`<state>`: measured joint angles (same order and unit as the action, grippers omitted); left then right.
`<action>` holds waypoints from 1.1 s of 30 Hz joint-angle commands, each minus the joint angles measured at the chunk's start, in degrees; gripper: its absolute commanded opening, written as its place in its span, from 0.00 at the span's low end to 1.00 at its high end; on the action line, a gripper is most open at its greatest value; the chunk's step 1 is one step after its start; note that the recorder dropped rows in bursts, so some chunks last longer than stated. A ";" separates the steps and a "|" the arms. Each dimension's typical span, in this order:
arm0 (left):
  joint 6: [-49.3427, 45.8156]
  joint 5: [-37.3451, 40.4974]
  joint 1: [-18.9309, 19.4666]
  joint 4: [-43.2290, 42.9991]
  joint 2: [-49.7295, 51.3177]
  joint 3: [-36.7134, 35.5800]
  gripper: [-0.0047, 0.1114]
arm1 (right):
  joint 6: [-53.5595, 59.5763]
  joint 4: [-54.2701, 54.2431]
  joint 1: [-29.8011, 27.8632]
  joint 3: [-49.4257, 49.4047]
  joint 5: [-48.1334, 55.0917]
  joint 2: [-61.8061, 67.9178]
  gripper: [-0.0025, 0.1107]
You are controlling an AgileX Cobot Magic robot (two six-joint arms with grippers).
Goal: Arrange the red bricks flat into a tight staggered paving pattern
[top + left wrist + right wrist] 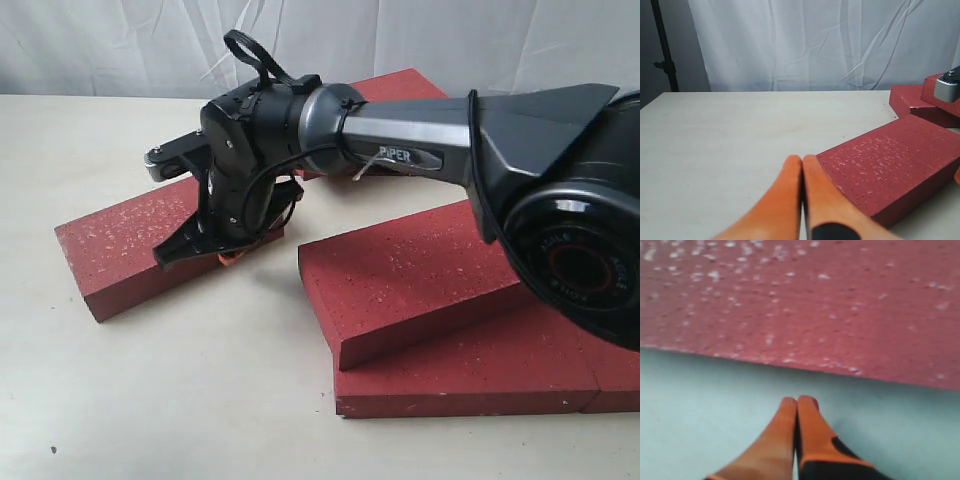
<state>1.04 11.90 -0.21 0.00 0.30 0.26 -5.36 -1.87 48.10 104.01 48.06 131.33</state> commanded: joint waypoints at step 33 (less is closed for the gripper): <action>0.09 -0.40 -0.53 0.00 -0.30 -0.26 0.04 | -5.11 -9.83 -0.06 0.38 -39.58 8.76 0.02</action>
<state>1.04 11.90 -0.21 0.00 0.30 0.26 -10.44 -11.52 48.05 104.01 8.43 140.53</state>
